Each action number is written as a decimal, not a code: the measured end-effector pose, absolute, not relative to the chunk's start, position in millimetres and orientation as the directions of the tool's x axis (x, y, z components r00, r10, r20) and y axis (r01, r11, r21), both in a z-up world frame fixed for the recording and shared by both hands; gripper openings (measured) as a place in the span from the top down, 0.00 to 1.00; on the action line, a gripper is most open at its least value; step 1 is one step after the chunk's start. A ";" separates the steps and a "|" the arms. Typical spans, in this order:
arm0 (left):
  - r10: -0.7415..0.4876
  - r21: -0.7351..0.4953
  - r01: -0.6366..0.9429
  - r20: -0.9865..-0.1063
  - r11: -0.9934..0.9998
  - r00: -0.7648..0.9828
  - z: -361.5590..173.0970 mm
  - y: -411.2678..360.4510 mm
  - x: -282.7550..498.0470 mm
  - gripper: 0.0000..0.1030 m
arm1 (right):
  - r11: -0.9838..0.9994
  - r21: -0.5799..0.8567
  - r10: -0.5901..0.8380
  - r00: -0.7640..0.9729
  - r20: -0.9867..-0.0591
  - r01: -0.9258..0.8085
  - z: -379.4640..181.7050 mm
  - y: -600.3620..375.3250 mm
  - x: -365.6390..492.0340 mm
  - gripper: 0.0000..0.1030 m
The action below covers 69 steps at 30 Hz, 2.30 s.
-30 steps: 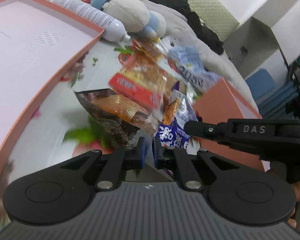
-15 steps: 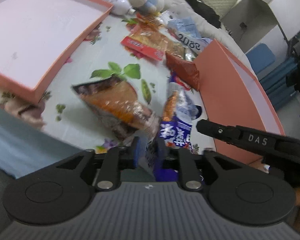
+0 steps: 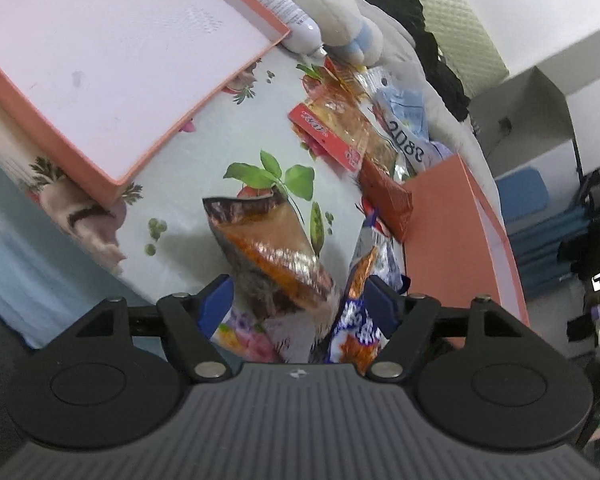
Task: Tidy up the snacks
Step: 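Lift both held packets and carry them over the deep pink box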
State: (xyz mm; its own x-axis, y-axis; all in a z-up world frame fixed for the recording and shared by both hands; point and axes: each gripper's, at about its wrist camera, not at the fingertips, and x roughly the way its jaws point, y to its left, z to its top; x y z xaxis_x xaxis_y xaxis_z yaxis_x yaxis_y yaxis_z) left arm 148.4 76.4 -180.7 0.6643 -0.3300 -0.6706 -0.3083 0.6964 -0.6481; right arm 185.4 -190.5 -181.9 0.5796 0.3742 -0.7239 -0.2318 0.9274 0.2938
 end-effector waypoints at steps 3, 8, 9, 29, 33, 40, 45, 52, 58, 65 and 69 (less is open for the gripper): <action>-0.307 -0.622 -0.304 -0.681 0.721 0.665 -180.6 70.8 156.3 0.26 | 0.930 0.287 0.367 0.574 -0.732 -0.229 -191.0 -188.4 188.4 0.16; -0.266 -0.550 -0.285 -0.715 0.785 0.647 -179.4 54.1 169.4 0.27 | 0.903 0.303 0.426 0.551 -0.718 -0.304 -202.2 -182.0 189.6 0.16; -0.255 -0.529 -0.279 -0.725 0.801 0.640 -179.4 49.7 171.6 0.27 | 0.899 0.292 0.431 0.544 -0.720 -0.326 -202.2 -178.5 188.9 0.16; -0.142 -0.326 -0.188 -0.767 0.927 0.626 -163.8 24.2 171.3 0.61 | 0.909 0.257 0.401 0.526 -0.750 -0.327 -178.7 -192.9 167.8 0.47; -0.139 -0.291 -0.135 -0.751 0.947 0.646 -143.1 15.9 165.2 0.61 | 0.922 0.226 0.373 0.573 -0.730 -0.313 -159.4 -200.0 158.7 0.47; -0.163 -0.289 -0.082 -0.726 0.954 0.668 -108.9 11.2 150.7 0.61 | 0.927 0.233 0.370 0.626 -0.686 -0.293 -123.8 -219.5 138.0 0.47; -0.175 -0.265 -0.029 -0.709 0.964 0.683 -83.0 1.0 135.7 0.61 | 0.938 0.206 0.344 0.673 -0.655 -0.279 -96.1 -230.5 118.2 0.47; -0.212 -0.275 0.019 -0.691 0.961 0.691 -56.2 -11.6 118.8 0.61 | 0.939 0.236 0.342 0.705 -0.621 -0.249 -65.9 -254.3 102.0 0.47; -0.263 -0.282 0.090 -0.667 0.955 0.697 -38.7 -35.3 112.6 0.61 | 0.954 0.221 0.296 0.738 -0.606 -0.201 -51.7 -279.9 91.4 0.46; -0.343 -0.300 0.188 -0.638 0.935 0.689 -28.2 -75.0 124.0 0.61 | 0.981 0.165 0.181 0.772 -0.609 -0.100 -50.9 -316.6 88.7 0.46; -0.388 -0.308 0.243 -0.623 0.920 0.680 -26.7 -101.2 136.4 0.61 | 0.983 0.179 0.143 0.779 -0.610 -0.040 -52.9 -339.4 92.9 0.46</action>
